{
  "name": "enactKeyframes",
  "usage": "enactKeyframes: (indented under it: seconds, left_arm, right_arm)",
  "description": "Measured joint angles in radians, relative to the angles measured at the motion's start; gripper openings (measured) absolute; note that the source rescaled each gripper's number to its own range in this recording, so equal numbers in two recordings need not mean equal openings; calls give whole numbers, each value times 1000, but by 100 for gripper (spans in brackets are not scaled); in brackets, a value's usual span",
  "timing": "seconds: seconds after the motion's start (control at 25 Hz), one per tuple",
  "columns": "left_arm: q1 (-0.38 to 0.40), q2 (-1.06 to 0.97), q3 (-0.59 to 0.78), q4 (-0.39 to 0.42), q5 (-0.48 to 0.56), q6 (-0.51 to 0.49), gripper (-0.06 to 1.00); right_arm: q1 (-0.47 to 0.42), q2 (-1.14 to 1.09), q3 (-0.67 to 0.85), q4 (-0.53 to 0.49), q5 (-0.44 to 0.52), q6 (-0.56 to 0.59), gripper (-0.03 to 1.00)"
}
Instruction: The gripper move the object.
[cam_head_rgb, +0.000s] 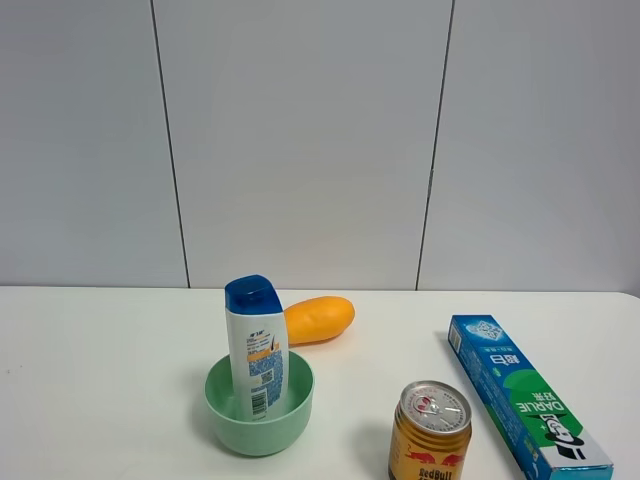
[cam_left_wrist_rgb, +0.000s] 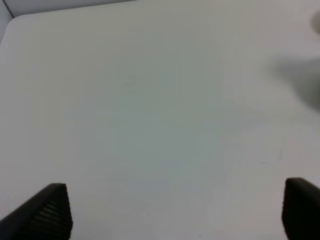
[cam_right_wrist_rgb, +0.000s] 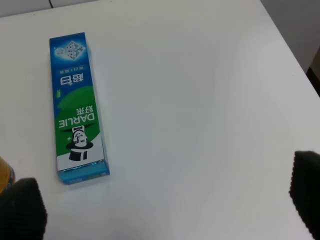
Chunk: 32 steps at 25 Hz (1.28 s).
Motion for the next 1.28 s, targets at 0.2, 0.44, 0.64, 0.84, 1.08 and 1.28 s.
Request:
enactKeyframes:
  seconds: [0.2,0.44,0.64,0.84,1.08,1.28]
  left_arm:
    - [0,0,0,-23,0,18,81]
    - [0,0,0,-23,0,18,81]
    - [0,0,0,-24,0,20,81]
    - [0,0,0,-24,0,20,81]
    - [0,0,0,-24,0,18,81]
    - [0,0,0,-24,0,18,81]
  right_arm:
    - [0,0,0,0,0,0,100]
    - [0,0,0,0,0,0,100]
    - [0,0,0,0,0,0,100]
    - [0,0,0,0,0,0,100]
    - [0,0,0,0,0,0,100]
    - [0,0,0,0,0,0,100]
